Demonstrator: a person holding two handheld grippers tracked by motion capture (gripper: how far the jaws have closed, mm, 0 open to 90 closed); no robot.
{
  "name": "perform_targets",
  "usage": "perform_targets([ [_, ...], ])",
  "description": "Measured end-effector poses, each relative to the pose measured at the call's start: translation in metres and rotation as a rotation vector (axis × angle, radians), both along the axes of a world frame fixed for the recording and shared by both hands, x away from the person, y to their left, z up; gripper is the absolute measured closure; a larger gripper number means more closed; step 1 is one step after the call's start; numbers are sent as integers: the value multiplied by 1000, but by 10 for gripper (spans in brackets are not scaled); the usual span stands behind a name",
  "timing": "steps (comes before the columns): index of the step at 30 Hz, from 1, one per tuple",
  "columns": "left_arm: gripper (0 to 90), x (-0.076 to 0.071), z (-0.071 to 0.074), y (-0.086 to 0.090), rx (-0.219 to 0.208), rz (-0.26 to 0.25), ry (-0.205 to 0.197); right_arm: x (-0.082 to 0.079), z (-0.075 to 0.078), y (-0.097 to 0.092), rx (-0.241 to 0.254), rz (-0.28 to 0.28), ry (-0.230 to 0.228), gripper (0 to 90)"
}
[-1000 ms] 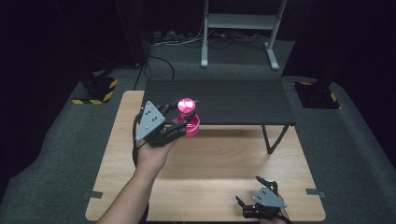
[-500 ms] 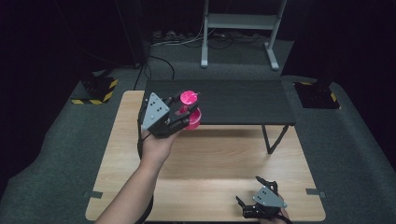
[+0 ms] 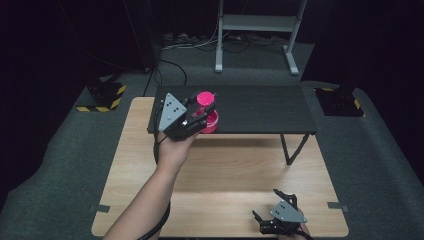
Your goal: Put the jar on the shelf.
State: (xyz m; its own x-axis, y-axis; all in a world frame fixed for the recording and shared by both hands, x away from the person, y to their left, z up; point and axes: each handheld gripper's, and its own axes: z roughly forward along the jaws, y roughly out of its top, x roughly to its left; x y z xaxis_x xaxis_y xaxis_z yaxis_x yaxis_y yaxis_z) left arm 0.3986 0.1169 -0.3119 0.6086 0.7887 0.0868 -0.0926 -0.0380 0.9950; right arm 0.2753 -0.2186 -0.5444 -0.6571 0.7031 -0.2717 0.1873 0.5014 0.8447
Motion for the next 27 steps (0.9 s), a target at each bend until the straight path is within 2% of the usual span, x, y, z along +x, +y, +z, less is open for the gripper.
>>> perform_targets([
  [8,482,10,2,-5,7,15,0,0,0,0,-1,3,1,4],
  [21,482,28,-8,-13,1,32,26,-1,0,1,-7,9,0,4],
  [27,481,35,-9,-14,-18,30,42,-1,0,1,-13,14,0,4],
])
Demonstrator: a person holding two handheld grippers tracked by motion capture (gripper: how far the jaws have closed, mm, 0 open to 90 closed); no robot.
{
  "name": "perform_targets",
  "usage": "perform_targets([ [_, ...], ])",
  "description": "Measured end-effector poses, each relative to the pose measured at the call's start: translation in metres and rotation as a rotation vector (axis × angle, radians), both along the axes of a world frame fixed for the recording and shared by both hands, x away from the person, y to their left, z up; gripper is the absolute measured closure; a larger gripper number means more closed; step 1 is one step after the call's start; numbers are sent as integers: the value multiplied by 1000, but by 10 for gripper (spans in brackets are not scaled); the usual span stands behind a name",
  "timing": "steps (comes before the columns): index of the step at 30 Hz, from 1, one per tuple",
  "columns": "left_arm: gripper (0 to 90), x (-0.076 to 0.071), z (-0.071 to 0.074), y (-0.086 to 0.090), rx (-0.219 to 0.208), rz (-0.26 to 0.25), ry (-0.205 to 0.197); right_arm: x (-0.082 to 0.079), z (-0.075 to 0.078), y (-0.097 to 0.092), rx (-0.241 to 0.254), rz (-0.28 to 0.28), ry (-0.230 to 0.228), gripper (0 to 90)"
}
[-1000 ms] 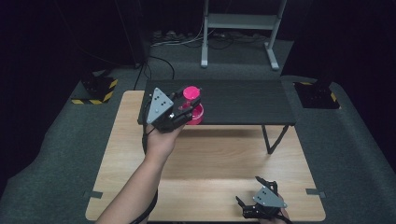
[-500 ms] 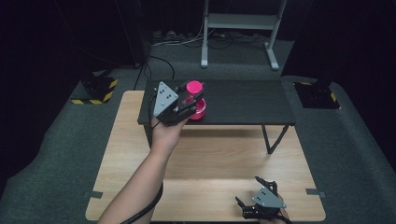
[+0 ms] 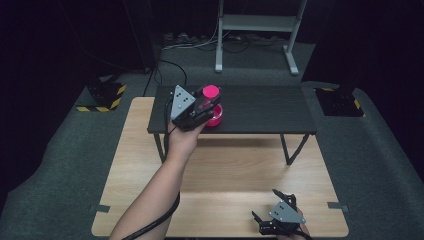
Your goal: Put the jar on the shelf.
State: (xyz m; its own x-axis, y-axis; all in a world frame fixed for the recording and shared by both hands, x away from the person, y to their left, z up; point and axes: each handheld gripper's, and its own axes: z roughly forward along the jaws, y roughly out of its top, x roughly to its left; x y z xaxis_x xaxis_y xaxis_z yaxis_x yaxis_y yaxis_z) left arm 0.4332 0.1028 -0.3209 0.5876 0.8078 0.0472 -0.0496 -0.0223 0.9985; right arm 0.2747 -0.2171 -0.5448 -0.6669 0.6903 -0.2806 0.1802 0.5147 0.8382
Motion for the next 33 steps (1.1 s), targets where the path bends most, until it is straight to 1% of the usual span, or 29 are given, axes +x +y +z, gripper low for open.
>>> perform_targets([
  [5,479,4,1,1,0,-1,19,0,0,0,0,1,0,4],
  [6,479,4,1,1,-5,-3,24,0,0,0,0,1,0,4],
  [11,471,6,3,2,-4,-9,34,0,0,-1,6,0,-4,3],
  [15,386,6,6,0,5,-19,40,-1,0,-1,9,-2,-5,4],
  [17,326,5,7,-1,10,-11,41,-1,0,-1,9,-4,-5,4],
  [18,287,5,8,-2,16,-3,49,-1,0,-1,9,-3,-5,4],
  [19,227,5,8,-2,16,-3,49,-1,0,-1,9,-3,-5,4],
  [20,191,4,9,-4,30,6,57,-1,0,-1,9,-5,-5,4],
  [24,63,4,9,-6,63,8,70,0,0,-1,10,1,-3,4],
  [25,23,4,9,-6,57,-3,74,0,0,-1,12,2,-2,3],
  [26,4,4,9,-6,50,-6,80,0,0,-1,14,3,0,4],
  [29,4,4,9,-4,59,-5,96,1,0,-1,14,0,5,4],
  [32,4,1,9,-1,68,-5,92,0,0,-1,9,3,-1,4],
  [33,4,0,9,-1,56,-6,92,0,0,-1,7,4,-2,4],
])
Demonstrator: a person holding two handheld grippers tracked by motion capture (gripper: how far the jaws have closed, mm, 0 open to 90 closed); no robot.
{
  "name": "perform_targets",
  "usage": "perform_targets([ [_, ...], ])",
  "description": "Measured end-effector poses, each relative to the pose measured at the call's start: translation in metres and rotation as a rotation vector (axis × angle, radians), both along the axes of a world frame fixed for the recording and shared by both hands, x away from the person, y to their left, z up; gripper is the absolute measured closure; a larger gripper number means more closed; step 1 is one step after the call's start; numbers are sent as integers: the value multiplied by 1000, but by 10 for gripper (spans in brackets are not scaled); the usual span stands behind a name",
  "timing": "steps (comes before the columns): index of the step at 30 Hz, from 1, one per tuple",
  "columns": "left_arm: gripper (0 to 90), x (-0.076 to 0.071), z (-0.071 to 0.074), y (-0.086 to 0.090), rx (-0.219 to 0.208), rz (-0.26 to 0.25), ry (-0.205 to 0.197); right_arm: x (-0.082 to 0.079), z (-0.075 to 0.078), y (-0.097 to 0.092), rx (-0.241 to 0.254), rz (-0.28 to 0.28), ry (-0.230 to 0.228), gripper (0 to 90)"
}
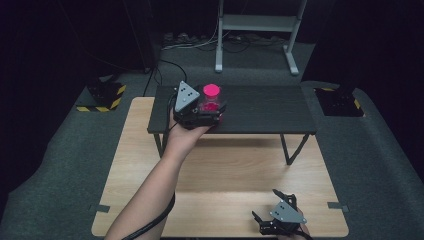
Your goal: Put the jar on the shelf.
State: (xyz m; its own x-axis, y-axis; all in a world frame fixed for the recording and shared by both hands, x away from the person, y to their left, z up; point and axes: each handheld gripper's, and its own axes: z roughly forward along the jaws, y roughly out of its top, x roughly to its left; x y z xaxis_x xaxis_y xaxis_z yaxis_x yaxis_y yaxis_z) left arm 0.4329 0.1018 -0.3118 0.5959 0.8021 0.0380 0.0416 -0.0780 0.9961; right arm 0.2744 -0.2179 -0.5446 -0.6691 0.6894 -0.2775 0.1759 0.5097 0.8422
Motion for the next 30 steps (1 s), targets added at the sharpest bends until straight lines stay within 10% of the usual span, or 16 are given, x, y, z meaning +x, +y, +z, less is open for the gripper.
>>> perform_targets([
  [30,4,-66,-27,43,-8,-7,2,0,-1,3,-31,-10,-6,4],
])
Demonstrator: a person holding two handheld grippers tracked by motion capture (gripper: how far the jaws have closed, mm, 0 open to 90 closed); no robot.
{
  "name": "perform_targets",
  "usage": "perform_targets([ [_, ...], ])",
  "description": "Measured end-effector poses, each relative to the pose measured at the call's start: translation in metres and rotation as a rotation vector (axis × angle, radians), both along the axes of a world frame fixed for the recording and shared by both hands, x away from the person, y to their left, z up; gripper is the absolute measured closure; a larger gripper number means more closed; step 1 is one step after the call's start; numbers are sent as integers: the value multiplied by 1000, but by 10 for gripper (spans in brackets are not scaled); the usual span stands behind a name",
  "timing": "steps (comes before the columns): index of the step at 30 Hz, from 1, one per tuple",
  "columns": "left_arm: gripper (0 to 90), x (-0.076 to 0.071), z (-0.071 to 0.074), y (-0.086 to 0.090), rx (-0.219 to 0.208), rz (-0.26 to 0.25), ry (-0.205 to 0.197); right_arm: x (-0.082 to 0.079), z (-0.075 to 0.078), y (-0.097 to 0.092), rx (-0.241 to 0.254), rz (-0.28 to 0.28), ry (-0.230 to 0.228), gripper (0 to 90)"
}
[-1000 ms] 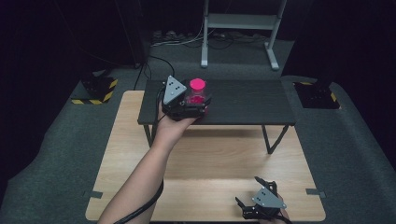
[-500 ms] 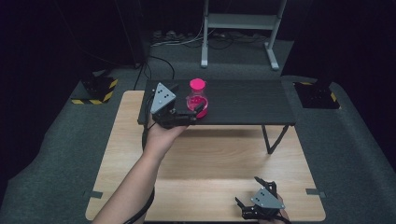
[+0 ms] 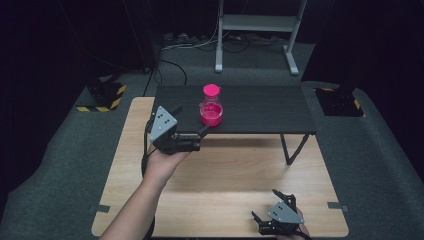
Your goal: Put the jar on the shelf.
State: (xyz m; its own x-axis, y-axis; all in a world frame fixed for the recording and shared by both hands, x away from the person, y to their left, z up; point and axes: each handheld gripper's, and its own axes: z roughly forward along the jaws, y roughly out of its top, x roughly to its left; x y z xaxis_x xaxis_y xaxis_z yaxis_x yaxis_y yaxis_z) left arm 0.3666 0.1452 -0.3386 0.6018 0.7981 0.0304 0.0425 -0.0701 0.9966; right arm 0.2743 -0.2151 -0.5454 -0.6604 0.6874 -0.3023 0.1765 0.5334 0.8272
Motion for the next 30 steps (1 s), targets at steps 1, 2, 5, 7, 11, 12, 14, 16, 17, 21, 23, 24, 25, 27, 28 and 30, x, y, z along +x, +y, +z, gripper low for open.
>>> perform_targets([
  [1,4,-2,-1,1,-2,1,1,0,0,0,-1,1,0,4],
  [2,4,-5,-3,3,-7,1,1,0,0,0,-1,1,1,4],
  [5,4,-12,-9,8,-5,2,4,0,0,0,-3,-2,3,4],
  [7,4,-18,-13,12,-4,2,3,0,0,1,-3,-1,4,3],
  [11,4,-29,-24,19,-5,2,8,0,0,1,-3,-2,6,3],
  [12,4,-32,-27,21,-5,3,9,0,0,1,-4,-2,6,4],
  [14,4,-38,-34,25,-3,3,14,0,0,1,-4,-2,6,4],
  [16,6,-43,-41,28,-7,3,17,0,0,1,-5,-2,6,4],
  [17,6,-46,-45,30,0,1,20,0,0,1,-6,-2,6,3],
  [21,7,-58,-64,35,15,4,42,1,0,1,-10,-2,6,4],
  [23,7,-63,-72,38,15,4,52,1,0,1,-12,-2,7,4],
  [24,7,-66,-77,40,17,5,60,1,0,1,-12,-3,7,4],
  [25,7,-68,-81,41,19,7,63,1,0,2,-12,-4,8,4],
  [27,7,-73,-90,45,20,8,73,1,0,2,-13,-4,7,4],
  [28,8,-76,-95,46,24,10,78,1,0,2,-13,-4,7,4],
  [30,9,-81,-105,49,35,12,88,1,0,2,-14,-4,7,4],
])
